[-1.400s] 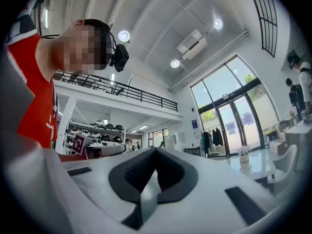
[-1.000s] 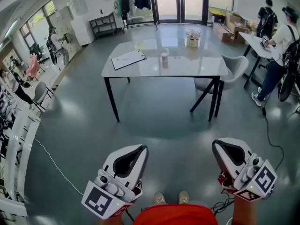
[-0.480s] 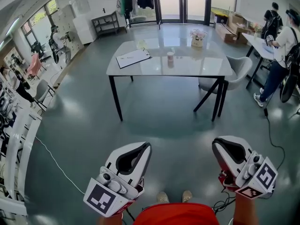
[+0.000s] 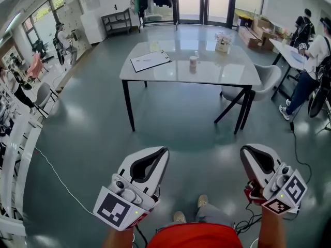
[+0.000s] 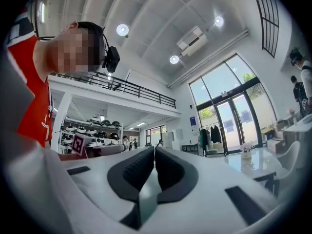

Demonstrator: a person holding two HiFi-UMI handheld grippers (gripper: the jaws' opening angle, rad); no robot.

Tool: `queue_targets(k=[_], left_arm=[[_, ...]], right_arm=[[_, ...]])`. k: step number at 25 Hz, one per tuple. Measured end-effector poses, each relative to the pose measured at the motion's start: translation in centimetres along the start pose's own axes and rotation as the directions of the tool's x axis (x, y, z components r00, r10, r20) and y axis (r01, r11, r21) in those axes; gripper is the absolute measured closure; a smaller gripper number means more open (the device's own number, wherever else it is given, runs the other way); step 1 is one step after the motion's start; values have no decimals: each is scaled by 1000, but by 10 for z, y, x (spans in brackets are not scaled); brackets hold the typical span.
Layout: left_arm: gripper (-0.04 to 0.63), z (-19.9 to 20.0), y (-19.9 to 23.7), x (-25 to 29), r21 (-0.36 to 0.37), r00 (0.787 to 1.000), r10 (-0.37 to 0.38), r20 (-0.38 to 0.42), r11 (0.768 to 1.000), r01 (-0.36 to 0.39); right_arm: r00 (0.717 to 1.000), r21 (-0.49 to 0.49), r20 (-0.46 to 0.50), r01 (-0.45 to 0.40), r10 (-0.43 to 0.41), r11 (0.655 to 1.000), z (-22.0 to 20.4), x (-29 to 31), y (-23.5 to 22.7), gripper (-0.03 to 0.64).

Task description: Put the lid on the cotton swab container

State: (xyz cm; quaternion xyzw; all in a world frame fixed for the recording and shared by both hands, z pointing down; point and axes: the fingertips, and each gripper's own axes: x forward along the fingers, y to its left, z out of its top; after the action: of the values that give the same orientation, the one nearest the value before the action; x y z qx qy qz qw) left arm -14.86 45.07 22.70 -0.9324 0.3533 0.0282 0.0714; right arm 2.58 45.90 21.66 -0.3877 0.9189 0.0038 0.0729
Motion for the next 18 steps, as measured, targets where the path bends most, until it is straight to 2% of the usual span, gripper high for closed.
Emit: queue_targets(k=[2, 8, 12, 16, 18], left_arm=[[586, -3, 11, 5, -2, 1000, 5, -4, 1000, -5], [586, -12, 57, 39, -5, 999, 49, 18, 999, -49], [586, -21, 95, 84, 15, 996, 80, 30, 997, -80], [586, -43, 134, 140, 24, 996, 93, -11, 995, -92], [586, -47, 154, 172, 36, 994, 108, 0, 994, -107]], right_arm=[[1000, -10, -10, -4, 4, 1000, -4, 11, -5, 619], [1000, -10, -12, -17, 16, 1000, -17, 51, -47, 623], [1000, -22, -9, -19, 19, 1000, -23, 84, -99, 623], [999, -39, -21, -25, 24, 999, -30, 120, -162, 623], [999, -46, -32, -38, 37, 998, -33, 137, -191, 623]])
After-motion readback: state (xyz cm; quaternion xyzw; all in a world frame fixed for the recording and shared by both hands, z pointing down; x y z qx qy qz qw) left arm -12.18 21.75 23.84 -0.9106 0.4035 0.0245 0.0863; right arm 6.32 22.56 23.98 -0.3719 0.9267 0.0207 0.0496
